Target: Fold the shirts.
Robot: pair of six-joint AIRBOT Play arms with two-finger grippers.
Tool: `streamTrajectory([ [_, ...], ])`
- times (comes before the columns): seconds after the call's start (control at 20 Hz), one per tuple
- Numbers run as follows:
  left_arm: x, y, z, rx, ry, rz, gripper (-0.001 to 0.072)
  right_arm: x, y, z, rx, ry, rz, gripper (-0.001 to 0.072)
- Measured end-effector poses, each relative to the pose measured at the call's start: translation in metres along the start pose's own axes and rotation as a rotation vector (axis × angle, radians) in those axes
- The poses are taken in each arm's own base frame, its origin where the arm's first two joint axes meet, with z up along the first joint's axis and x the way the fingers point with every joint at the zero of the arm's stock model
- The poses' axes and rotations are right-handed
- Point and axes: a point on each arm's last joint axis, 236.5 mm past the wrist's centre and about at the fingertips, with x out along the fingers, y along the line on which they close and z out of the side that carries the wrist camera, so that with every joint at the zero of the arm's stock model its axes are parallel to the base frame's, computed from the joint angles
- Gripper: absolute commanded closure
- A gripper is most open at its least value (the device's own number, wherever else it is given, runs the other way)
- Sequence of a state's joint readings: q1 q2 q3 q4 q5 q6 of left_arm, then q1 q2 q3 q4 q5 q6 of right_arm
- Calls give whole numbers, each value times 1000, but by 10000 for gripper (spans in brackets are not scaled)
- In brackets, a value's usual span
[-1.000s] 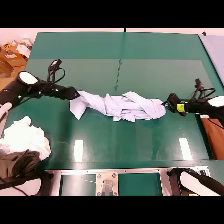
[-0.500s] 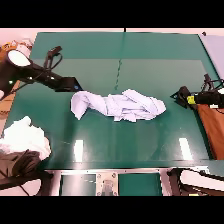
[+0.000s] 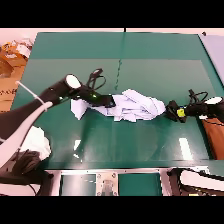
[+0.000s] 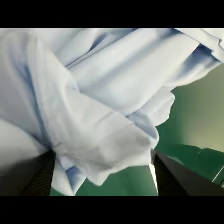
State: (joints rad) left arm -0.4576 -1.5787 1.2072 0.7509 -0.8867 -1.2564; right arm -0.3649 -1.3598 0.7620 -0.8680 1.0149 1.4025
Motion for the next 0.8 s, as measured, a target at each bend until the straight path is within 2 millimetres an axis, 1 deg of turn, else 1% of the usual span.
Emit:
streamTrajectory([
  [0.05,8,-1,-1,-9,-1,-5,240,4,5,-3,-11,5,3,301],
  [0.1,13,-3,-1,-16,-5,-11,488,8,10,-5,-21,4,8,310],
  [0.15,17,-4,-2,-19,-6,-15,665,13,16,-5,-30,-1,13,392],
  [0.2,20,-4,-4,-13,1,-18,680,17,21,-5,-39,-10,16,513],
  [0.3,22,-8,-8,-9,14,-30,680,22,28,-1,-52,-39,19,675],
  [0.35,22,-10,-9,-6,18,-34,681,24,31,2,-54,-53,24,696],
  [0.45,17,-16,-8,15,21,-41,681,25,34,5,-67,-72,26,697],
  [0.5,13,-19,-7,36,22,-41,681,25,34,8,-73,-84,27,697],
  [0.6,-4,-26,-1,93,23,-26,681,22,31,14,-79,-105,27,697],
  [0.65,-18,-27,3,116,21,-13,681,19,27,20,-73,-124,25,697],
  [0.7,-36,-26,13,133,1,12,681,14,23,26,-62,-142,26,697],
  [0.8,-81,-19,30,151,-42,68,681,1,15,38,-45,-184,29,697],
])
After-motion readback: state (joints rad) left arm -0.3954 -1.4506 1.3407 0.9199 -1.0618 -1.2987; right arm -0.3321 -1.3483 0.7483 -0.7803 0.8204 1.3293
